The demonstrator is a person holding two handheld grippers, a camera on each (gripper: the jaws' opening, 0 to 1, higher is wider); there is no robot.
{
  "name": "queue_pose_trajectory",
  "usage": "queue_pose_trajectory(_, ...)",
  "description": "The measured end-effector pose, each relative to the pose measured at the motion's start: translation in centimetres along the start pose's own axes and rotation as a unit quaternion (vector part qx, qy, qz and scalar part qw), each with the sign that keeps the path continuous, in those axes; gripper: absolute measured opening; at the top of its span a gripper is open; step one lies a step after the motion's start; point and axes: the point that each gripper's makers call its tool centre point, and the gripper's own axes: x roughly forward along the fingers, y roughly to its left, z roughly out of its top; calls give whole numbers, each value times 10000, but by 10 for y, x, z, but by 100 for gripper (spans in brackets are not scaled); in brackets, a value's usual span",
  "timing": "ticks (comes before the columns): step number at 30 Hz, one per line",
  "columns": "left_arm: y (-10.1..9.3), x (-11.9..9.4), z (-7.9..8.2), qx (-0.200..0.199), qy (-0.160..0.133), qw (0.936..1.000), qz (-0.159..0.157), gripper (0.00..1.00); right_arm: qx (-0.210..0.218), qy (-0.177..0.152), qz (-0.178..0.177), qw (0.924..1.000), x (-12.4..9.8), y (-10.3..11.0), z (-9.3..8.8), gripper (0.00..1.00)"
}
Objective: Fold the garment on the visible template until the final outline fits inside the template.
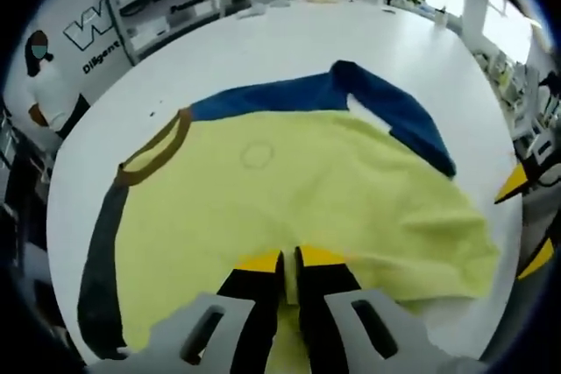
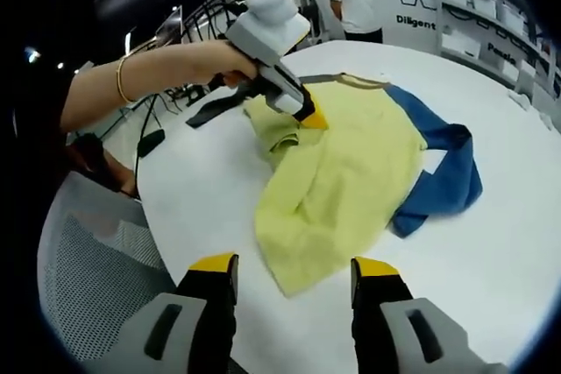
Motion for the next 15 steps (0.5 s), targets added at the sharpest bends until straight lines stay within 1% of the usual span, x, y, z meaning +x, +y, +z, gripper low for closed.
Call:
queue_pose_trajectory(1,2,-1,1,6,8,10000,33,13,17,-12,3,10000,0,0,0,49)
queue_pose_trajectory(2,3,-5,5,145,-39,9999,40,24,38,-26,6,10000,0,0,0,50)
queue_pose_trajectory(3,3,-7,8,125,-102,9999,7,34,69,-40,19,10000,-1,0,1,52)
queue_pose_trajectory(4,1,-10,13,11,-227,9997,-87,42,84,-47,22,10000,-1,0,1,53)
queue_pose_trajectory(5,1,-11,14,-15,-249,9996,-120,48,100,-69,27,9999,-2,0,1,54)
queue_pose_trajectory(6,2,-15,16,-87,-281,9994,-155,49,107,-77,31,9999,-2,0,2,55)
queue_pose_trajectory(8,4,-21,18,-12,-341,9993,-137,52,109,-111,44,9999,-2,0,3,56)
queue_pose_trajectory(10,6,-28,20,56,-393,9992,-65,59,105,-151,53,9998,-3,1,5,58)
queue_pose_trajectory(11,6,-32,20,69,-448,9989,-90,62,93,-168,55,9998,-3,1,6,59)
queue_pose_trajectory(13,9,-36,21,-34,-503,9987,-26,68,86,-192,60,9998,-4,2,8,60)
queue_pose_trajectory(14,10,-39,23,20,-619,9981,-16,70,75,-186,79,9998,-4,2,8,62)
queue_pose_trajectory(15,12,-41,22,27,-641,9979,26,71,38,-171,87,9998,-4,3,8,65)
